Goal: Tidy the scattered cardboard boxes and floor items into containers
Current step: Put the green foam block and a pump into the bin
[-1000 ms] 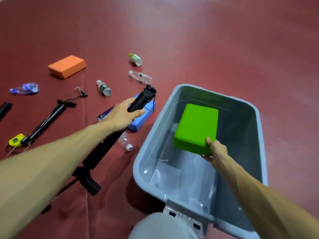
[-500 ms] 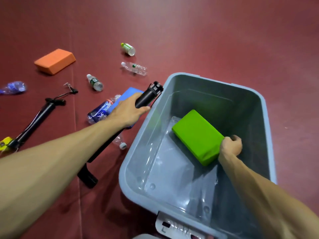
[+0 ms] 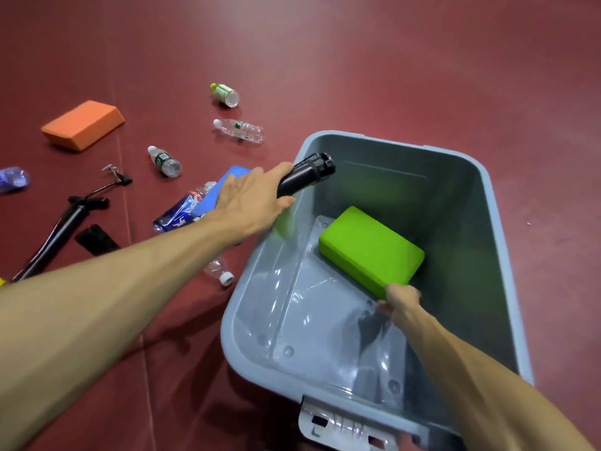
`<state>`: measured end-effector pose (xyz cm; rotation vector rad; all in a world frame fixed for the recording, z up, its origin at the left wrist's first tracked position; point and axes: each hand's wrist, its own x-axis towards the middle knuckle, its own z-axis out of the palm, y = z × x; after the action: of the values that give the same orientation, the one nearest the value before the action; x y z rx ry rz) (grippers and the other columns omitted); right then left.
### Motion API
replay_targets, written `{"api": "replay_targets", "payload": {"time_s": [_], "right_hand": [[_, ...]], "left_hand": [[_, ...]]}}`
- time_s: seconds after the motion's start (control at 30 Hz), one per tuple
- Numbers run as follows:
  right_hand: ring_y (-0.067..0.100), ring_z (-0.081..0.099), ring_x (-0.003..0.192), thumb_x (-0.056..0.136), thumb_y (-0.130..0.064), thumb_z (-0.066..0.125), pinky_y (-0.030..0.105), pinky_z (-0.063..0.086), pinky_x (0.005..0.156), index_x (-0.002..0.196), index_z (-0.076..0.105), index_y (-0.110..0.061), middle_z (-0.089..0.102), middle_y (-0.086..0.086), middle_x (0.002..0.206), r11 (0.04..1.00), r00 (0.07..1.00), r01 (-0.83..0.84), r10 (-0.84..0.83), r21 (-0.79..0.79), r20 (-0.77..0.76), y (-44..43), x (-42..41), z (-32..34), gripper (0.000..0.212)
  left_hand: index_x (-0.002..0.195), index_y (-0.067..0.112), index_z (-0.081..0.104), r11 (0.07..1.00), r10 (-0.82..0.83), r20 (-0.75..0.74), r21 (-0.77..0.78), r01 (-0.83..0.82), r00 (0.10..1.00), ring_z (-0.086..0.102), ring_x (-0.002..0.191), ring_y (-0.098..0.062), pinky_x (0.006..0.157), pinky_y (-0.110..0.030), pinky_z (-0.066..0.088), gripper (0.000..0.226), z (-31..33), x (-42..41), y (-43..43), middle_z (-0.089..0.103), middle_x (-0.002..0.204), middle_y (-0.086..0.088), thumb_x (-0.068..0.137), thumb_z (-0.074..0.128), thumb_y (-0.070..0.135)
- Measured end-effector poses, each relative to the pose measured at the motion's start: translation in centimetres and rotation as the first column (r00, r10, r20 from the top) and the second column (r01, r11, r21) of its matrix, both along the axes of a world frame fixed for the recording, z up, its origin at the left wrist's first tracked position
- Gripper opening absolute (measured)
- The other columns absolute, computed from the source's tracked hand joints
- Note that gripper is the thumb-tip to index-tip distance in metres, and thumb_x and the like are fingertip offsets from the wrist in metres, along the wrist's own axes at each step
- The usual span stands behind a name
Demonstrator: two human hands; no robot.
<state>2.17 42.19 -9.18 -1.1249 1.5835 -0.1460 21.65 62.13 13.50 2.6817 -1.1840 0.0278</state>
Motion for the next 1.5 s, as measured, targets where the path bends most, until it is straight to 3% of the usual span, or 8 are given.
{"api": "replay_targets", "payload": {"time_s": [0.1, 0.27, 0.4, 0.63, 0.9, 1.07, 1.3, 1.5], "right_hand": [[0.041, 0.059, 0.11, 0.071, -0.016, 0.051, 0.044, 0.05, 0.093, 0.138, 0.034, -0.004, 0.056, 0.022, 0.123, 0.981, 0.999, 0.024, -0.031, -0.194, -0.032, 0.6, 0.3, 1.8, 0.07], [0.037, 0.055, 0.113, 0.087, -0.014, 0.052, 0.042, 0.049, 0.095, 0.127, 0.056, -0.008, 0.059, 0.015, 0.127, 0.955, 0.985, -0.17, 0.167, -0.242, -0.033, 1.0, 1.4, 6.6, 0.041], [0.027, 0.063, 0.087, 0.101, -0.031, 0.039, 0.039, 0.053, 0.071, 0.107, 0.059, -0.008, 0.063, 0.013, 0.105, 0.985, 0.873, -0.169, 0.132, 0.039, 0.469, 0.0, 2.1, 12.9, 0.031], [0.029, 0.06, 0.107, 0.091, -0.062, 0.036, 0.048, 0.041, 0.103, 0.123, 0.06, -0.011, 0.065, 0.014, 0.117, 0.85, 0.69, -0.525, 0.392, 0.048, 0.608, -3.3, -2.1, 21.4, 0.065], [0.02, 0.062, 0.075, 0.088, -0.036, 0.062, 0.035, 0.053, 0.065, 0.126, 0.051, -0.018, 0.061, 0.005, 0.105, 0.839, 0.649, -0.539, 0.357, 0.074, 0.672, 2.0, 0.0, 19.0, 0.043], [0.016, 0.062, 0.053, 0.095, -0.007, 0.052, 0.025, 0.049, 0.047, 0.114, 0.052, -0.014, 0.065, 0.005, 0.076, 0.9, 0.65, -0.431, 0.26, 0.064, 0.714, 6.0, 3.9, 16.0, 0.02], [0.018, 0.056, 0.063, 0.092, -0.003, 0.055, 0.05, 0.053, 0.072, 0.123, 0.037, -0.02, 0.059, 0.003, 0.081, 0.912, 0.838, -0.408, 0.356, 0.042, 0.414, 9.8, 6.4, 7.4, 0.04], [0.015, 0.052, 0.063, 0.089, 0.002, 0.043, 0.029, 0.045, 0.064, 0.105, 0.056, -0.018, 0.058, -0.001, 0.07, 0.838, 0.794, -0.521, 0.407, 0.163, 0.451, 11.8, 8.4, 5.2, 0.029]], "left_hand": [[0.133, 0.038, 0.035, 0.997, -0.065, 0.175, 0.048, 0.058, 0.982, 0.058, 0.099, -0.035, 0.086, -0.043, 0.034, 0.046, -0.2, -1.1, -1.2, 0.059, 0.105, -0.013, 0.09, 0.052, 0.044], [0.136, 0.035, 0.034, 0.975, -0.223, 0.259, 0.082, 0.209, 0.94, 0.057, 0.098, -0.031, 0.084, -0.04, 0.035, 0.051, 1.0, -3.3, -3.4, 0.056, 0.103, -0.011, 0.09, 0.055, 0.039], [0.14, 0.035, 0.032, 0.937, -0.348, 0.272, 0.123, 0.326, 0.897, 0.054, 0.101, -0.029, 0.085, -0.039, 0.035, 0.054, 2.2, -5.6, -5.1, 0.053, 0.106, -0.009, 0.091, 0.053, 0.038], [0.12, 0.037, 0.056, 0.679, -0.709, 0.455, 0.235, 0.695, 0.539, 0.061, 0.07, -0.023, 0.089, -0.04, 0.043, 0.039, 2.0, -8.6, -5.6, 0.061, 0.078, -0.001, 0.087, 0.039, 0.025], [0.108, 0.035, 0.054, 0.431, -0.891, 0.359, 0.475, 0.767, 0.279, 0.057, 0.11, -0.025, 0.119, -0.053, 0.002, 0.046, -1.7, -9.9, -2.6, 0.061, 0.092, -0.002, 0.082, 0.037, 0.001], [0.112, 0.038, 0.062, 0.442, -0.896, 0.272, 0.468, 0.766, 0.351, 0.053, 0.124, -0.024, 0.119, -0.052, 0.01, 0.051, -3.1, -6.9, -0.2, 0.064, 0.116, 0.001, 0.077, 0.04, 0.009], [0.134, 0.03, 0.052, 0.936, -0.351, 0.02, 0.03, 0.35, 0.936, 0.029, 0.143, -0.014, 0.115, -0.034, -0.003, 0.06, -5.4, -3.2, 5.1, 0.042, 0.149, 0.004, 0.075, 0.04, 0.021], [0.132, 0.032, 0.053, 0.964, -0.254, -0.054, -0.097, 0.249, 0.966, 0.017, 0.146, -0.014, 0.117, -0.031, -0.002, 0.059, -8.5, -4.0, 6.0, 0.034, 0.152, 0.008, 0.078, 0.029, 0.042]]}}
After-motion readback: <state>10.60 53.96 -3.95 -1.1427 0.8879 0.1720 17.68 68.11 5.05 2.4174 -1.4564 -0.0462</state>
